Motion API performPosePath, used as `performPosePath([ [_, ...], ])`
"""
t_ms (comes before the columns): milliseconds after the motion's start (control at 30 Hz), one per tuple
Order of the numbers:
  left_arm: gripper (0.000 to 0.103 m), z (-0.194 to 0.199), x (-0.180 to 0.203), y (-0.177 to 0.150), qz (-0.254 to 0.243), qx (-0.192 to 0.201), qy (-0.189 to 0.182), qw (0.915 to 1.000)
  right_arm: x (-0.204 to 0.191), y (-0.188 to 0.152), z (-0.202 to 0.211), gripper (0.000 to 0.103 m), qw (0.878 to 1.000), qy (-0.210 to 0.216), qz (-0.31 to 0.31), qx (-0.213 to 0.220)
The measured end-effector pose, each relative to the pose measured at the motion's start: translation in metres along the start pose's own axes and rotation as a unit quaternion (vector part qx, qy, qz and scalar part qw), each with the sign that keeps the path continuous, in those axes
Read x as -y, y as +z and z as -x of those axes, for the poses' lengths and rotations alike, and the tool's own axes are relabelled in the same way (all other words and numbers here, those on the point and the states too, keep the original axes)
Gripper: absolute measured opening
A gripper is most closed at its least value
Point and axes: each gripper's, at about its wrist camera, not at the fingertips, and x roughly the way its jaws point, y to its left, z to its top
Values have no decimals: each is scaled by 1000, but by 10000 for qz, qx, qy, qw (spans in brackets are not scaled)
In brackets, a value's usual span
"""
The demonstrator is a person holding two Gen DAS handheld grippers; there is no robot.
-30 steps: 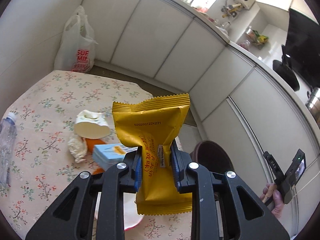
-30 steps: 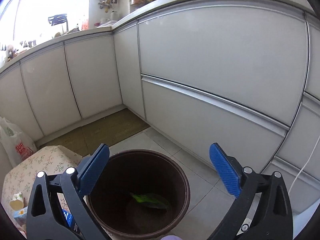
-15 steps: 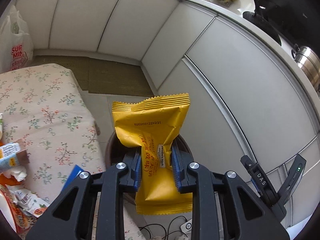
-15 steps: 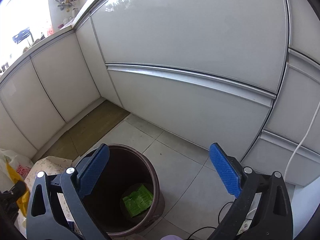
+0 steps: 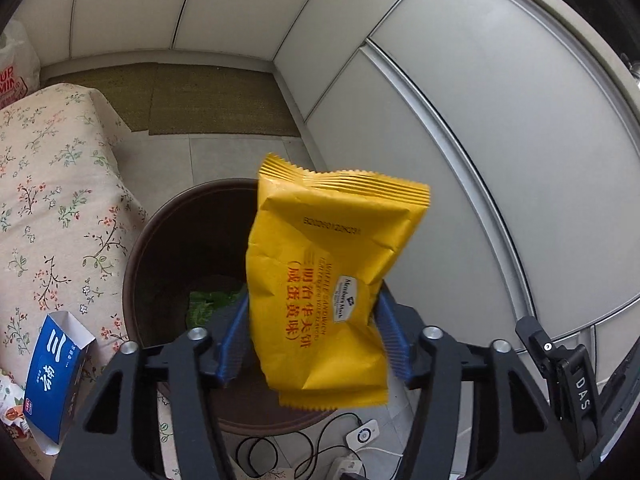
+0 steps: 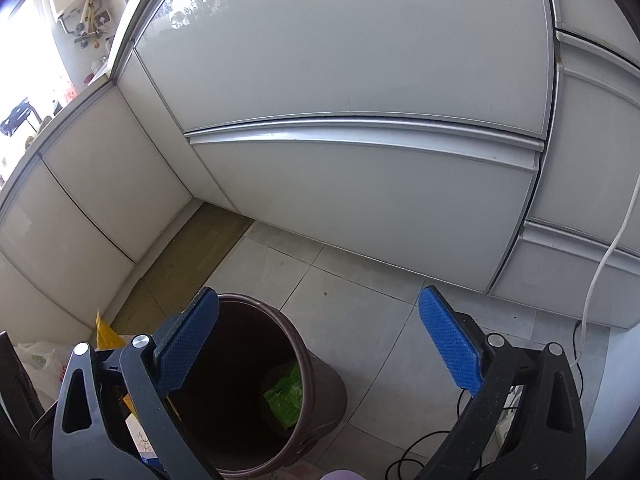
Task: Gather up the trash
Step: 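Carry the yellow packet over the brown bin and release it with the left gripper, then grasp the clear plastic bottle with the left gripper while the right gripper grasps the blue box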
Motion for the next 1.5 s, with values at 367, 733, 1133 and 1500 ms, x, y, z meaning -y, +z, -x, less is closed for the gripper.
performPosePath([
  [367,81,57,-33,-11,-298,321,862,9953,-22,-11,-6,96,9986,295,112,-427],
  [733,86,212,-210,-24,666,928,2538,9605,-122,-65,17,96,9788,943,1726,-573],
  [1133,86,270,-452,-106,2148,-300,4408,8710,-189,-114,38,96,9485,1330,2803,-635],
  [1500,86,245,-489,-132,2323,-696,4441,8625,-203,-137,30,96,9312,1363,3177,-1154],
])
